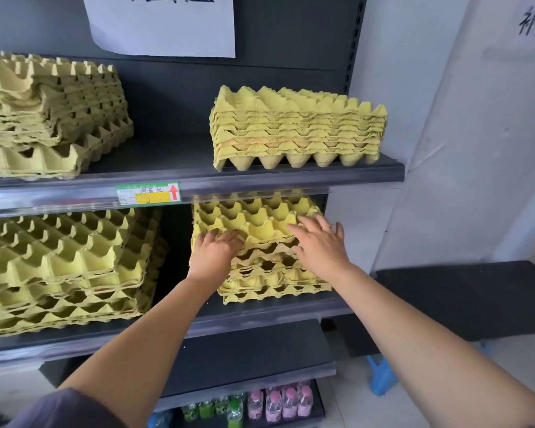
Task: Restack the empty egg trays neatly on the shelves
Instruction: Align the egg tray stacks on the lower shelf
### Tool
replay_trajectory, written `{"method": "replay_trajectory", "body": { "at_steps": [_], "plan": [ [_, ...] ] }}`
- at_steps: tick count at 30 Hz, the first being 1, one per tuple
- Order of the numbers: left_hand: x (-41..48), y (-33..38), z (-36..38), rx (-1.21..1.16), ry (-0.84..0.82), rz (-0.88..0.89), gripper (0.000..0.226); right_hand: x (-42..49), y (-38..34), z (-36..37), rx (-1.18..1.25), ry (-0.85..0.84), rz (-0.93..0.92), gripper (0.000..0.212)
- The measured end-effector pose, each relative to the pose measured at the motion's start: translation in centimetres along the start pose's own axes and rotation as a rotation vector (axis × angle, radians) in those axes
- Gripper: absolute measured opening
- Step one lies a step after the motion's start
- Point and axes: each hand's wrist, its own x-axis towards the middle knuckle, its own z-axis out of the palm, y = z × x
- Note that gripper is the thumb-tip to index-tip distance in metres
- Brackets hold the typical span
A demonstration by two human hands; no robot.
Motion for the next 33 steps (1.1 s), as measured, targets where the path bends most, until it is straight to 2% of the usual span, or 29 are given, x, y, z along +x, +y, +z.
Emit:
{"method": "replay_trajectory", "body": {
  "at_steps": [3,5,6,9,11,15,19,23,28,33],
  "plan": [
    [0.2,-0.1,0.0,-0.045,0.053,0.051,0.034,0.3,0.4,0.0,-0.044,-0.011,-0.027,0.036],
    [0.0,0.1,0.0,-0.067,0.021,0.060,0.028,0.3,0.7,0.4,-0.055,0.005,-0.036,0.034],
    [-0.2,0.3,0.1,-0.052,-0.025,0.056,0.030,0.3,0.9,0.6,-0.065,-0.012,-0.041,0.036],
    [-1.0,0.8,0.5,0.105,-0.128,0.053,0.054,0.1,0.5,1.4,-0.133,-0.093,-0.055,0.044],
    [-1.4,1.2,0.7,0.194,-0.108,0.053,0.056,0.0,0.1,1.7,-0.182,-0.090,-0.056,0.043],
    [-1.4,1.3,0.9,0.191,-0.065,0.071,0.063,0.1,0.1,1.7,-0.271,-0.019,-0.055,0.043],
    [-1.3,0.9,0.8,0.192,-0.041,0.089,0.061,0.3,0.4,1.5,-0.243,0.017,-0.071,0.048],
    [-0.9,0.6,-0.4,0.240,0.118,0.118,0.057,0.6,1.0,1.1,-0.177,0.157,-0.104,0.036],
    [-0.9,1.5,-1.2,0.232,0.285,0.234,0.040,0.5,2.6,0.4,-0.189,0.280,-0.080,0.038],
    [-1.0,5.0,-1.7,0.195,0.369,0.335,0.028,-0.1,6.0,0.4,-0.196,0.345,0.005,0.037]
  ]
}}
